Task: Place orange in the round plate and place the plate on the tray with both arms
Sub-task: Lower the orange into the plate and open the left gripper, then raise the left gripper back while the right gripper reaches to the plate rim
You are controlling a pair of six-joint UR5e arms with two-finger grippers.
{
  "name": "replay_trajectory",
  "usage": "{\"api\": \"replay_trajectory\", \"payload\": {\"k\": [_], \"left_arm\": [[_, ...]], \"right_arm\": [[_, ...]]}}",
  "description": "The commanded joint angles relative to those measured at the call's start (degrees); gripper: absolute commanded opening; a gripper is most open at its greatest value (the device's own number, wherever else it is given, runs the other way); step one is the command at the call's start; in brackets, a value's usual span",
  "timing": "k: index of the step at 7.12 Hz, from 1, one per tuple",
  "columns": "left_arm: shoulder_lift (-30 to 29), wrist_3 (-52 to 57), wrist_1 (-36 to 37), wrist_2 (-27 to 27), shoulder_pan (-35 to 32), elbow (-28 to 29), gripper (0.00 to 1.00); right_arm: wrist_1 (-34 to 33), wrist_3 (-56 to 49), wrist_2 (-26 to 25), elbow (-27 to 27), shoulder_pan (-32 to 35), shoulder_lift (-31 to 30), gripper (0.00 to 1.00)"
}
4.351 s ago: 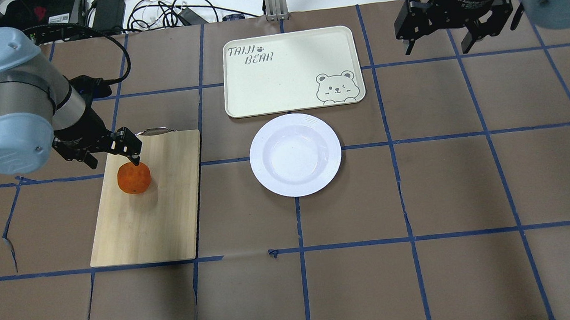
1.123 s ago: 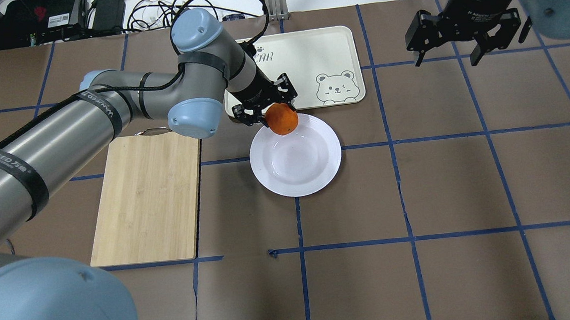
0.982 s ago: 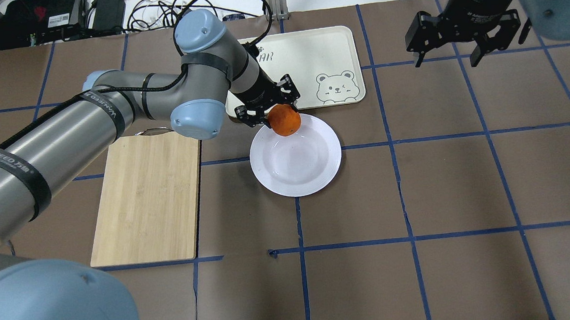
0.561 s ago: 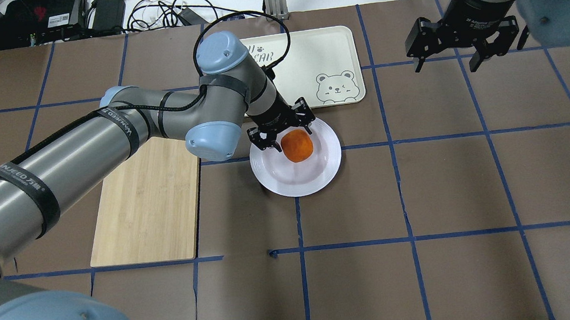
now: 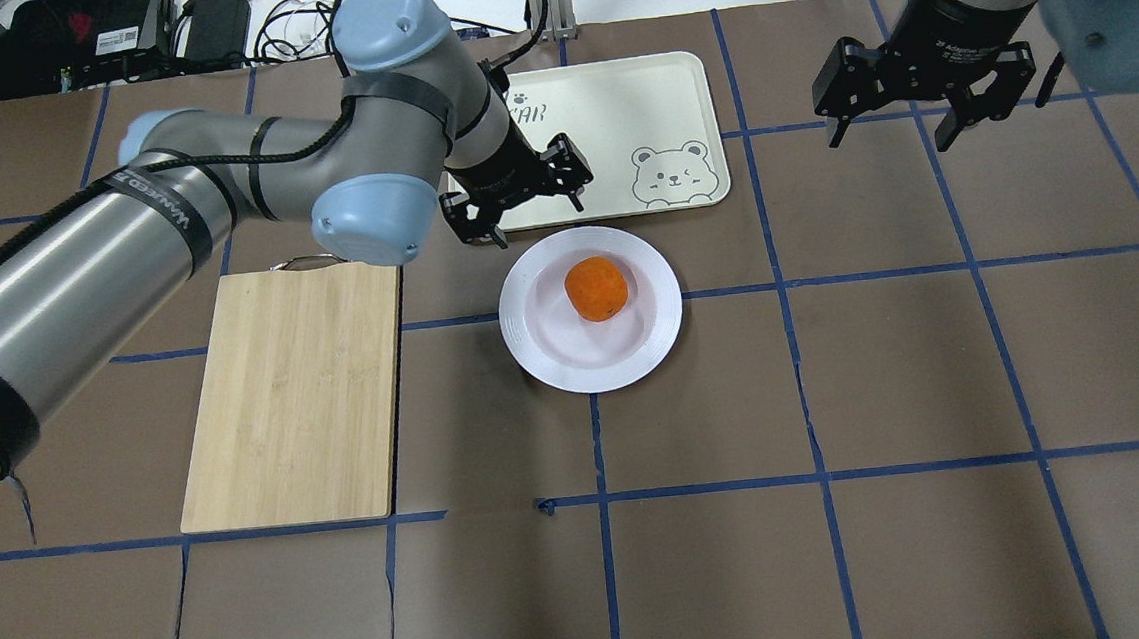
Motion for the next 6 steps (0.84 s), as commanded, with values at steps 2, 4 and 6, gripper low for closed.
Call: {"api": "replay_trajectory", "payload": {"k": [2, 4, 6], "left_arm": [[7.5, 19.6, -15.9, 13.2, 8.1, 5.2, 1.0], [12.5, 20.1, -18.9, 12.6, 14.0, 4.8, 1.0], [14.7, 20.1, -19.3, 13.3, 14.6, 4.4, 1.0]], "right_arm": [[-14.5, -0.8, 6.3, 11.9, -0.4, 0.1, 1.0], [-33.0, 0.3, 13.3, 26.6, 0.0, 0.6, 1.0], [-46.6, 5.0, 23.4, 30.7, 0.3, 8.9, 1.0]]}}
